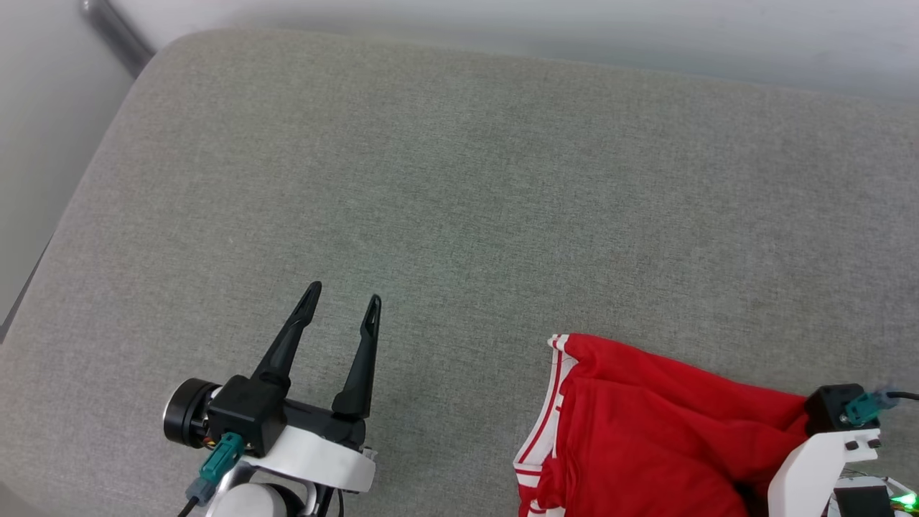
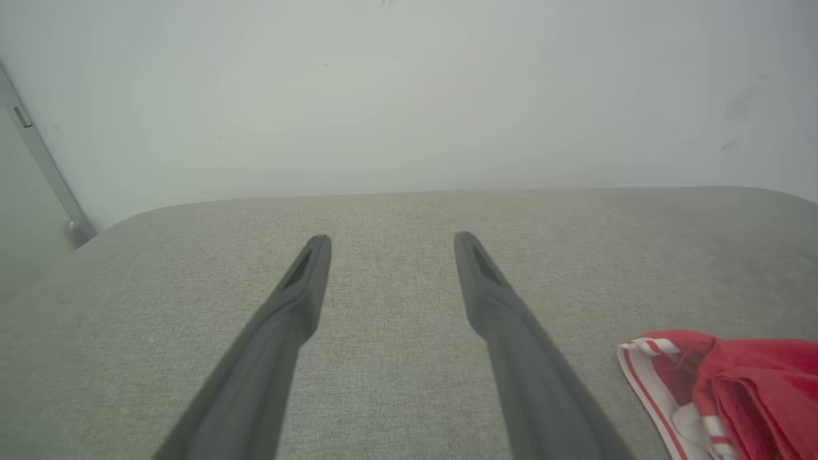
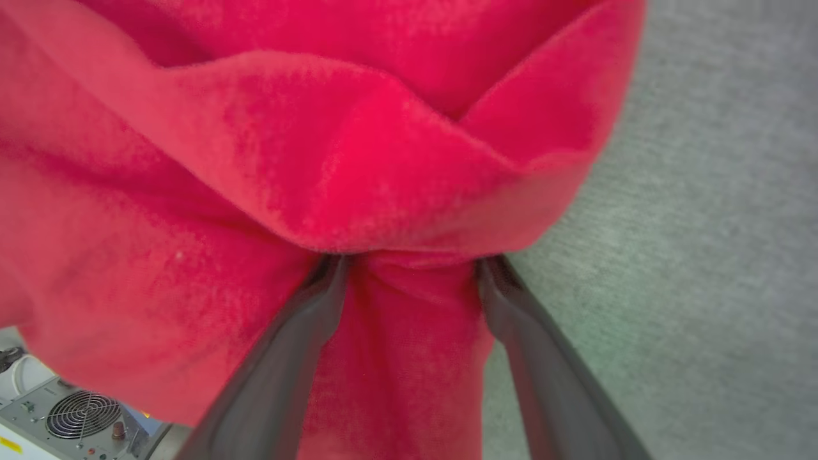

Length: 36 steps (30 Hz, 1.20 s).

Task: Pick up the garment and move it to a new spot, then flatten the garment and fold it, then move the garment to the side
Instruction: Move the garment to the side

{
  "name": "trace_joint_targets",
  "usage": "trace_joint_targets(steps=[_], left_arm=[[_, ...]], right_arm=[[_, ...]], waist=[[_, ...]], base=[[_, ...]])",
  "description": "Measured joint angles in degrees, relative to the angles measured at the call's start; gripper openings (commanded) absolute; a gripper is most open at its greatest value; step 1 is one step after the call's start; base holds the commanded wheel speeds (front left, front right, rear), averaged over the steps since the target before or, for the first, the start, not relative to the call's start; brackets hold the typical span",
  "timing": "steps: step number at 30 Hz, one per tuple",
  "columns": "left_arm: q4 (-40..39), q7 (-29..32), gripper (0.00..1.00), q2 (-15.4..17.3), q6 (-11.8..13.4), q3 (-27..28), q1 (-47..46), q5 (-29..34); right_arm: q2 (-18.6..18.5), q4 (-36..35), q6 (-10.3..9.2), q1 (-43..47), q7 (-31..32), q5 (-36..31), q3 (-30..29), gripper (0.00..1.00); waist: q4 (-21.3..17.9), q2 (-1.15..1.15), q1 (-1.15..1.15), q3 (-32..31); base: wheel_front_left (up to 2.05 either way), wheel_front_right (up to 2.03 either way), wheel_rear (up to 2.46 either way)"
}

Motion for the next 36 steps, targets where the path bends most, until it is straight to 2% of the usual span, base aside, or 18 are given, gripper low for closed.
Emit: trace_joint_targets(steps=[1,2,5,11,17,18,24,30,36], left_arm=[[0.05,0.0,1.0,0.0,0.0,-0.07,-0.03,0.0],[0.15,0.0,1.0,-0.04,0.0,-0.14,-0.04,0.0],[0.36,0.0,1.0,-0.09,0.0,-0.45,-0.04,0.01],[0.05,0.01,1.0,-0.47,0.0,-1.79,0.44,0.43],[-0.98,0.0,1.0,-0.27,0.0,-4.46,1.02,1.63],[-1.49,0.0,1.0,-0.4,0.0,-5.5,0.86,1.57],[-2.65,-0.05,1.0,-0.03,0.01,-6.92,-1.52,1.42],[-3.23,-0.05,1.0,1.7,0.0,-9.56,-4.49,1.51],[-4.59,-0.07,1.0,4.2,0.0,-11.7,-8.6,1.54]], right_arm=[[-0.51,0.41,0.0,-0.01,-0.71,-0.45,0.6,0.35],[-0.98,0.71,0.01,-0.02,-1.43,-0.79,1.27,0.0],[-2.04,1.82,0.11,-0.93,-3.46,-1.43,3.49,0.0],[-8.55,1.83,0.19,-4.25,-6.61,-5.89,10.27,0.0],[-19.91,-0.56,0.14,-12.87,-8.69,-10.46,17.69,0.0],[-25.92,-1.21,0.15,-16.72,-8.6,-10.55,21.58,0.0],[-36.05,0.02,0.13,-24.57,-8.71,-9.91,27.82,0.0],[-41.47,4.69,0.15,-28.94,-12.24,-7.78,26.88,0.0],[-44.52,14.15,0.15,-31.38,-19.34,-8.54,20.62,0.0]], waist=[[0.18,0.0,0.0,0.02],[0.3,0.0,-0.01,-0.04],[0.32,0.0,0.0,-0.57],[-1.37,0.0,0.0,-2.02],[-5.65,0.0,0.01,-2.62],[-8.42,0.0,0.01,-2.42],[-14.64,0.0,0.01,-0.28],[-19.83,0.0,0.01,4.62],[-23.26,0.0,0.01,11.23]], base=[[0.0,0.0,0.0],[0.0,0.0,0.0],[0.0,0.0,0.0],[0.0,0.0,0.0],[0.0,0.0,0.0],[0.0,0.0,0.0],[0.0,0.0,0.0],[0.0,0.0,0.0],[0.0,0.0,0.0]])
